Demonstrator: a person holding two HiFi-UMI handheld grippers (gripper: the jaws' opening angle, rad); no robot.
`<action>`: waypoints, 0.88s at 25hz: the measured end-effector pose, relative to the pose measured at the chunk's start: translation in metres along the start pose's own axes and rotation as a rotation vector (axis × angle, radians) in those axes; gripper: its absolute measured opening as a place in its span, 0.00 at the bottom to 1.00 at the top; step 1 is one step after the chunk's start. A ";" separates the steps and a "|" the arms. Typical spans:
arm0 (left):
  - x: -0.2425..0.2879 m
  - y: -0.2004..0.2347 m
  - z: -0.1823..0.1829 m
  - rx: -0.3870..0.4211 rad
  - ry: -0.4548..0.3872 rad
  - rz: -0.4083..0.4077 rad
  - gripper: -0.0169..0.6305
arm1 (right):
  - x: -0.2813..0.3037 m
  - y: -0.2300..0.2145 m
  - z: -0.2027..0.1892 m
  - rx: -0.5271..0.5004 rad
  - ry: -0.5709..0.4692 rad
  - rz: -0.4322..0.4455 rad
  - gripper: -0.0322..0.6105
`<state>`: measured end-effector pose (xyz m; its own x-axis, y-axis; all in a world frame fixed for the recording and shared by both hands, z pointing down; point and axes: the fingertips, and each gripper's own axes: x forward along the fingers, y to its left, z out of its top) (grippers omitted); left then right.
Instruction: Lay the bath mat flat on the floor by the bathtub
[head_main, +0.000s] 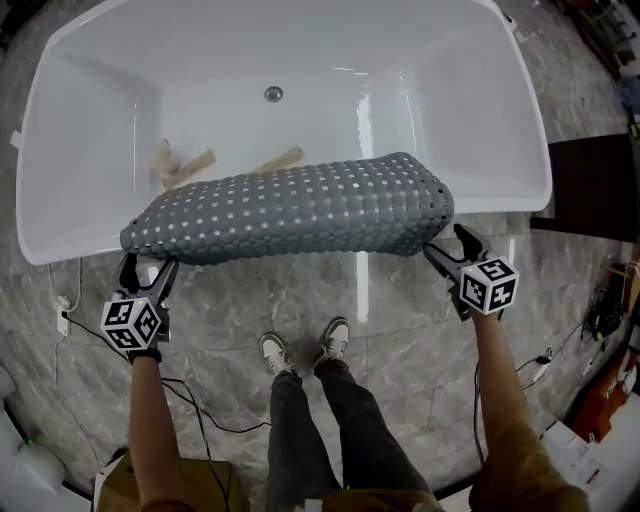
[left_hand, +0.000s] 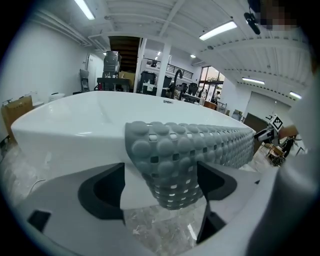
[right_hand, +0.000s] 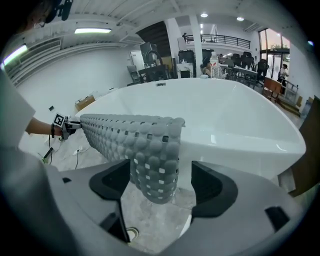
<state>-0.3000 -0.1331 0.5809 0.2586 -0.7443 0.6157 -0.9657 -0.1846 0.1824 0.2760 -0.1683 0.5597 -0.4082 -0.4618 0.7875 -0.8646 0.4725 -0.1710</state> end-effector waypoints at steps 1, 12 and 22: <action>0.000 0.000 0.000 -0.007 -0.004 -0.007 0.71 | 0.002 0.000 0.000 0.011 -0.005 0.007 0.63; 0.005 -0.010 -0.012 0.058 0.042 -0.158 0.87 | 0.026 0.007 0.004 0.017 -0.028 0.077 0.63; 0.008 -0.007 -0.017 -0.063 0.033 -0.125 0.87 | 0.028 0.010 0.011 0.039 -0.042 0.069 0.63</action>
<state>-0.2903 -0.1269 0.5981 0.3786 -0.6961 0.6100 -0.9228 -0.2333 0.3065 0.2531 -0.1846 0.5740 -0.4784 -0.4605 0.7477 -0.8444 0.4750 -0.2478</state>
